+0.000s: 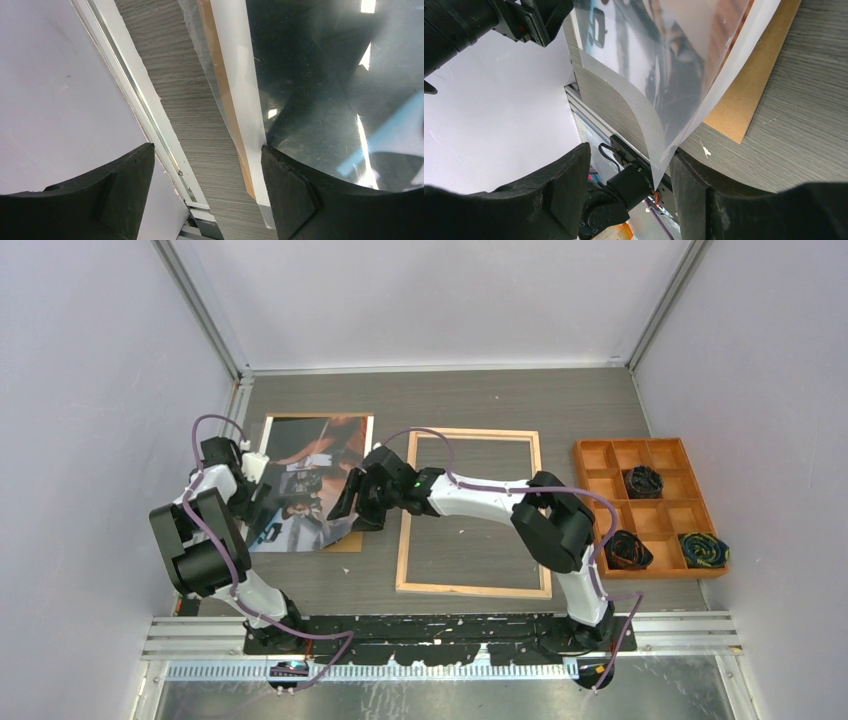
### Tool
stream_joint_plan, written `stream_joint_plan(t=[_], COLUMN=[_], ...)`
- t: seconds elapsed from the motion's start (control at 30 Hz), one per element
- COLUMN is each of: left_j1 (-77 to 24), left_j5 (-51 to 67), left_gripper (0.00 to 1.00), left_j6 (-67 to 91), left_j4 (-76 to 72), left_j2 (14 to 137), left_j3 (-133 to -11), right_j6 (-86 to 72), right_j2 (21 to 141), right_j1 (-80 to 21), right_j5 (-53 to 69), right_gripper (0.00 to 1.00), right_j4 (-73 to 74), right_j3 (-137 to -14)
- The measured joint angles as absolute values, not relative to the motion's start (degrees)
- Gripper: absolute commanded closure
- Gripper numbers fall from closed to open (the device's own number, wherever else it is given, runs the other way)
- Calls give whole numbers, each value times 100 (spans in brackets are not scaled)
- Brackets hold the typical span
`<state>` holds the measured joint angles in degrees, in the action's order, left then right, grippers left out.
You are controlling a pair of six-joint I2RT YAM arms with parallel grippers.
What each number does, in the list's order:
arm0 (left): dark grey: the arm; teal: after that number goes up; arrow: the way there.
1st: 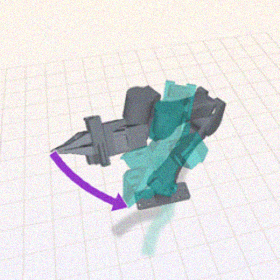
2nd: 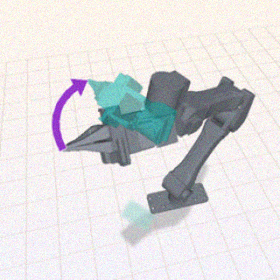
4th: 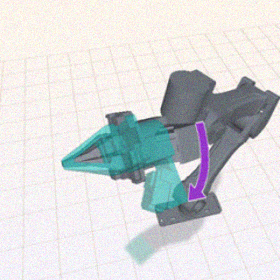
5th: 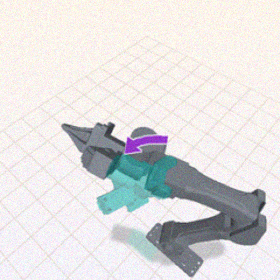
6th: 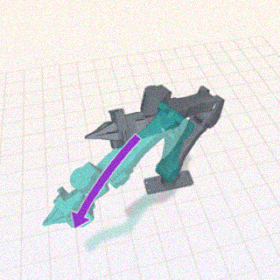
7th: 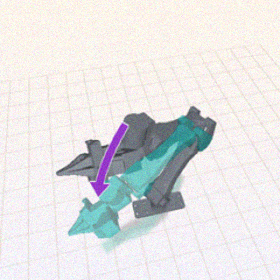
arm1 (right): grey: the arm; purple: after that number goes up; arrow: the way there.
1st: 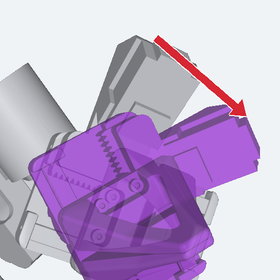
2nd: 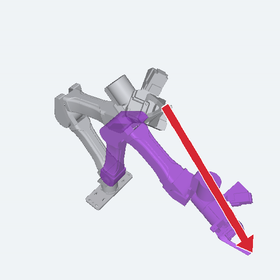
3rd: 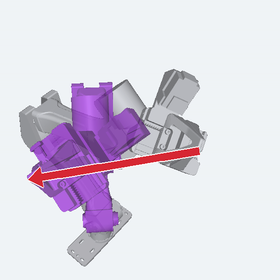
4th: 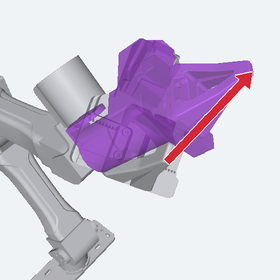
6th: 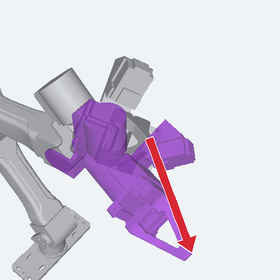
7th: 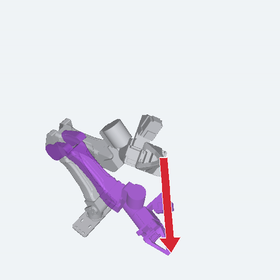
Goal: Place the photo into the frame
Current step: Pick up the photo frame item at the center of the board, then place the photo frame item in the photo frame.
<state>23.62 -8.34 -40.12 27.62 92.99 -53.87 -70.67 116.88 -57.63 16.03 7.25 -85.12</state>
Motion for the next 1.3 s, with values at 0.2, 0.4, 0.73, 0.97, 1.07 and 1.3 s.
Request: stream_joint_plan(t=[0.2,0.4,0.73,0.97,1.07,1.3], left_j1=[2335,2309,2298,2298,2300,2298], left_j5=[-843,-858,-884,-875,-840,-185], left_gripper=[19,20,20,17,1,0], left_j6=[-4021,-4082,-4097,-4097,-4082,-3826], left_j4=[2757,2711,2703,2746,2858,3964], left_j2=[9297,9264,9260,9262,9282,9279], left_j3=[-5380,-5334,-5328,-5358,-5446,-6007], right_j6=[-7072,-7205,-7236,-7142,-7022,-6261], right_j2=[11686,11686,11686,11686,11673,11257], right_j1=[-5734,-5723,-5723,-5723,-5723,-5645], right_j5=[1634,1767,1789,1699,1629,1352], right_gripper=[37,38,68,95,99,99], right_j4=[690,530,471,609,687,1511], right_j3=[-8449,-8440,-8381,-8211,-8208,-8326])
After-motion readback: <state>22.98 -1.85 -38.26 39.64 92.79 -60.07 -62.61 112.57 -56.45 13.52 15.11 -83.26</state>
